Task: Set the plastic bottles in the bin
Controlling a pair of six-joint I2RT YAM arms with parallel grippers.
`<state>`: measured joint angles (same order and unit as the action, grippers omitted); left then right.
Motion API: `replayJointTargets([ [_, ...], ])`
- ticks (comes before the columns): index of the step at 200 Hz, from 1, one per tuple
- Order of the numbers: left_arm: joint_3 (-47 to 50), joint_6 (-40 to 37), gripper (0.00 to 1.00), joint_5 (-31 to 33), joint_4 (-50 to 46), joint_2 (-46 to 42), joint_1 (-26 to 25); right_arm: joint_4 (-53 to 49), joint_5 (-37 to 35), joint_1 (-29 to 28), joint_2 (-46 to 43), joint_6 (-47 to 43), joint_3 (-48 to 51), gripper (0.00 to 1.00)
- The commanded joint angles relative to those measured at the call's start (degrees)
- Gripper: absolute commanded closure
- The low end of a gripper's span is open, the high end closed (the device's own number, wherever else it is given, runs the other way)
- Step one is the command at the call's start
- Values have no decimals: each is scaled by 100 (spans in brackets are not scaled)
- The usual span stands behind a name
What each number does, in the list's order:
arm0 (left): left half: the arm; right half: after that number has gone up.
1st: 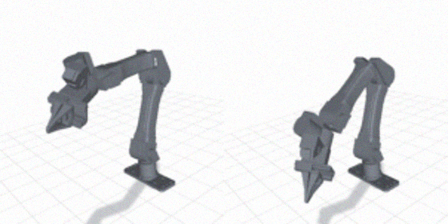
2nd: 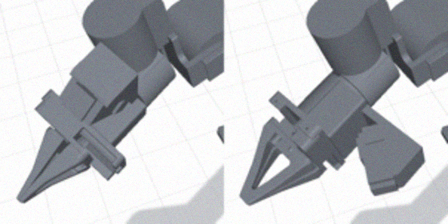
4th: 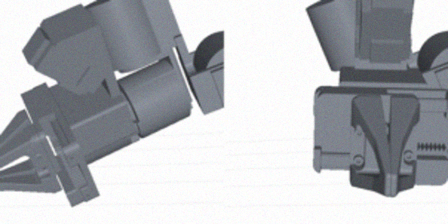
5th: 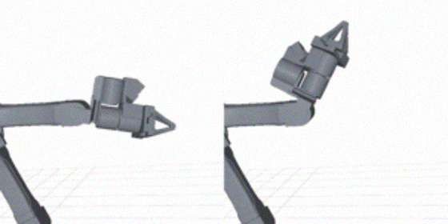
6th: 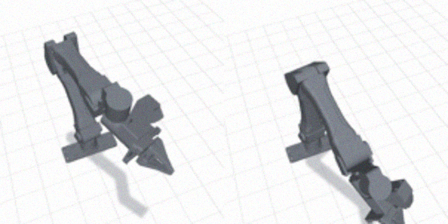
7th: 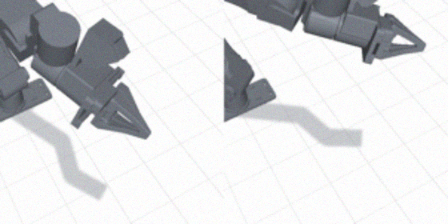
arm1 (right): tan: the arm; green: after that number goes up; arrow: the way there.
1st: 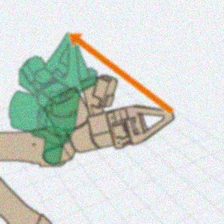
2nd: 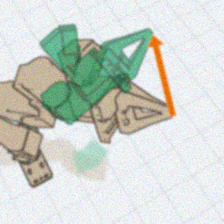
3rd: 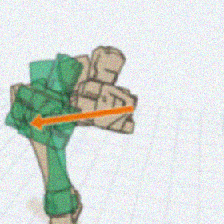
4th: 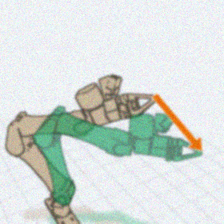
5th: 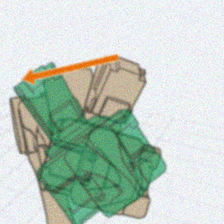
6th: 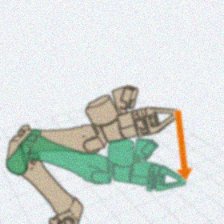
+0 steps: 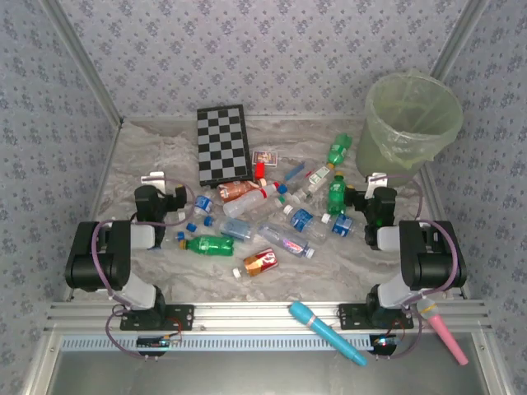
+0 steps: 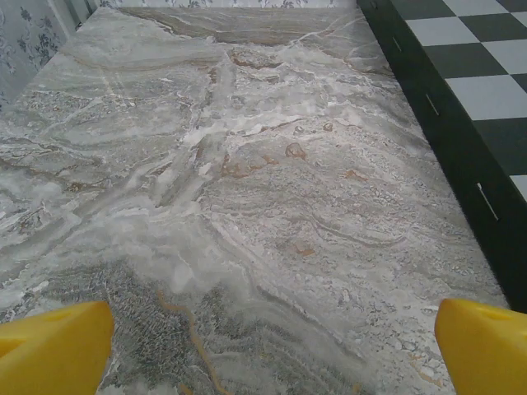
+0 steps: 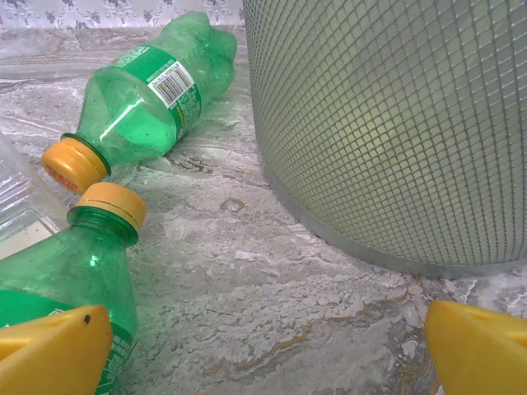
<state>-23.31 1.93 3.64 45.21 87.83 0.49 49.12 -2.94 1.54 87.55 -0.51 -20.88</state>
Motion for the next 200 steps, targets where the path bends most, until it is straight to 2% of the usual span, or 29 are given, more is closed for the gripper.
replayJointTargets([
  [1,-60,-71,0,-97,103,15,8,-34,44,11,17,-80,-101,1],
  [164,-57,-54,0,-132,112,6,32,13,66,22,-1,-80,-71,1],
  [200,-596,94,0,340,-1292,-491,35,360,-175,-50,-399,-83,292,1],
])
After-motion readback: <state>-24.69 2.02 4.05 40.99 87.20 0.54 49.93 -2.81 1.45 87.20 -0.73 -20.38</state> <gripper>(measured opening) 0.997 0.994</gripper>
